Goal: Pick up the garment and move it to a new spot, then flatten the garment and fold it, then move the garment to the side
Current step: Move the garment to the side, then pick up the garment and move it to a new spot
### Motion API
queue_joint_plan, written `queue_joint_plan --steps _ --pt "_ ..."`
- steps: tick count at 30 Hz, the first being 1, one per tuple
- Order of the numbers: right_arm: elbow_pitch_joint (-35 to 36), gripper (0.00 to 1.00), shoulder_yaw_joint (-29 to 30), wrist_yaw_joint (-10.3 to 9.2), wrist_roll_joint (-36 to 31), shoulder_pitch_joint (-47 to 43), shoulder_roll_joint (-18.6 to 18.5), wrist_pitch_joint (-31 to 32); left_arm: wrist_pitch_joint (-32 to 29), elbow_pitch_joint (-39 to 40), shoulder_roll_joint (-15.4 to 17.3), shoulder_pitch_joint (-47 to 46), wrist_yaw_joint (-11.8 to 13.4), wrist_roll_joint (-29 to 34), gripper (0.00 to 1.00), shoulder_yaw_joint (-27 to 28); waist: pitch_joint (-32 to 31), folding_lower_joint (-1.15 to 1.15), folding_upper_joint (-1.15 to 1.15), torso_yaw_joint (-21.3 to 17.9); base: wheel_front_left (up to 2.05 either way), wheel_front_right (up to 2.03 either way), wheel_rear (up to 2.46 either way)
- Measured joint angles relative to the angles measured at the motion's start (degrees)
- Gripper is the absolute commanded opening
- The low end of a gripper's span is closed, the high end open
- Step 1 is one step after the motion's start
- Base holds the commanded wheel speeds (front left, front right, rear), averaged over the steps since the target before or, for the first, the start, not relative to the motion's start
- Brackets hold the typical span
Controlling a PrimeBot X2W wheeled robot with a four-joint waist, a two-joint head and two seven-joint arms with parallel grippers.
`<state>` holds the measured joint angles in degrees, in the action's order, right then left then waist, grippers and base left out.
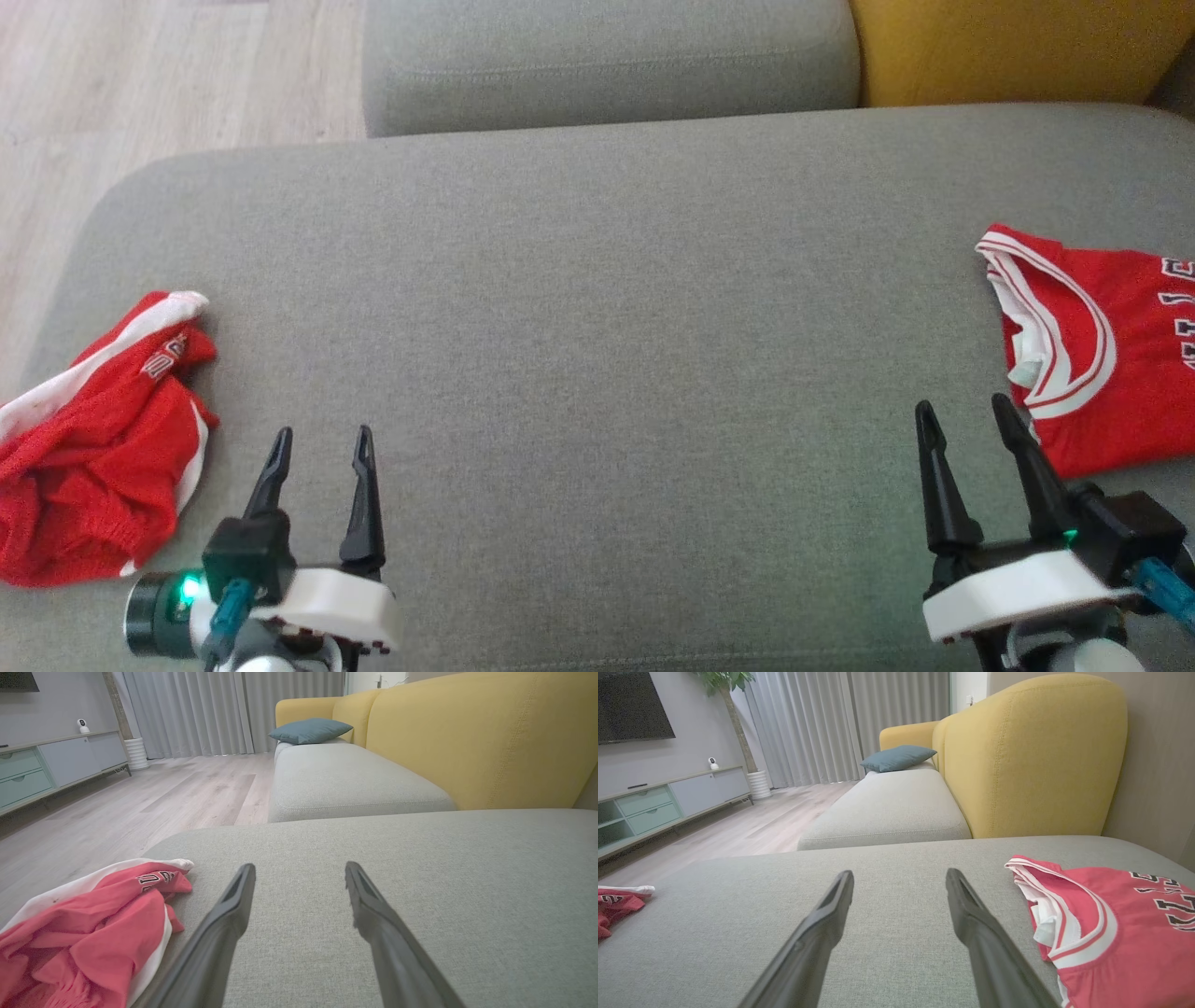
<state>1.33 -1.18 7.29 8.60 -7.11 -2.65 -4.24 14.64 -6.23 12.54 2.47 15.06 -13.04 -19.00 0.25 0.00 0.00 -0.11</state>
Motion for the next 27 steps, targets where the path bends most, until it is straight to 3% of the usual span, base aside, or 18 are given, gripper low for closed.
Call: queue_joint_plan --steps 17,27 --pt "0.4 1.00 -0.1 -0.01 0.5 -0.8 0.0 0.1 -0.5 -1.4 0.4 0.0 0.0 -0.2 1.00 -0.8 -0.9 0.00 0.00 0.3 0.00 0.00 0.00" --pt "1.4 1.00 0.0 0.00 0.9 -0.8 0.1 0.3 -0.5 -1.2 0.3 -0.5 0.0 -0.9 1.00 -1.0 -0.4 0.00 0.00 3.1 0.00 0.00 0.00"
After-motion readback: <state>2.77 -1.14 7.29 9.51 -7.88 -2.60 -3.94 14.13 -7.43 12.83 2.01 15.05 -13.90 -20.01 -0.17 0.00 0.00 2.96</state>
